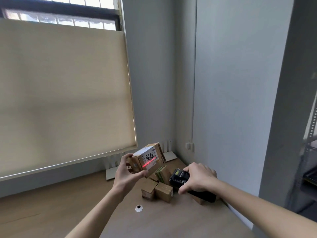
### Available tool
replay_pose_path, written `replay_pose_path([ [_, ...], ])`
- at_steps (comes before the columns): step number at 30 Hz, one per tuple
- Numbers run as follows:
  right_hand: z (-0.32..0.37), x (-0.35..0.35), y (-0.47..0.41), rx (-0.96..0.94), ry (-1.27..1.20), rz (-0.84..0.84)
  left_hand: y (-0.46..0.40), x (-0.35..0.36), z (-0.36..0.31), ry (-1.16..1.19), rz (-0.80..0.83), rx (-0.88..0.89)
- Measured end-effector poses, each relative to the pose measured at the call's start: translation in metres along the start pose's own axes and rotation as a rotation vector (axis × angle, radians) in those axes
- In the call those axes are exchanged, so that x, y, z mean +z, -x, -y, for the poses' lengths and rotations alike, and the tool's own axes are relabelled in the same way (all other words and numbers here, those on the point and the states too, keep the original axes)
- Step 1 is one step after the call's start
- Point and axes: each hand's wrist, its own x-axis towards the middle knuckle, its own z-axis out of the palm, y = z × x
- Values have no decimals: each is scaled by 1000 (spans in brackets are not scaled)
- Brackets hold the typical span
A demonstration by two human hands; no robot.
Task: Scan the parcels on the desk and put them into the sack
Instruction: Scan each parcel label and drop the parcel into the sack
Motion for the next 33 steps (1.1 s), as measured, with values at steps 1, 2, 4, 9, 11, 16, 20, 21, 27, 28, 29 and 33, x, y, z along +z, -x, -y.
replay_pose_path([
  [1, 1, 0, 0, -6, -2, 1, 0, -1, 0, -4, -5, 1],
  [2, 2, -1, 0, -10, -5, 6, 1, -1, 1, -6, -9, 3],
  [4, 4, -1, 0, -17, -2, 13, 2, -2, 1, -12, -17, 2],
  [9, 8, -1, -2, -38, 8, 0, 3, -4, 4, -23, -35, 0],
  [11, 9, -1, -3, -46, 13, -3, 4, -4, 5, -31, -40, -2],
  [16, 8, -2, -6, -57, 13, -9, 8, -5, 4, -37, -71, -4],
  [20, 11, -3, -5, -84, 18, -12, 16, -10, 6, -48, -91, -6],
  [21, 13, -2, -5, -91, 19, -10, 18, -12, 7, -51, -97, -11],
  [27, 38, 4, 4, -143, 36, 1, 42, -37, 8, -45, -145, -33],
  [28, 45, 5, 6, -158, 39, 3, 48, -44, 8, -44, -158, -43],
  [29, 54, 6, 8, -175, 43, 4, 53, -53, 8, -42, -175, -48],
  [33, 99, 14, 25, -246, 57, 26, 78, -99, 11, -55, -239, -67],
])
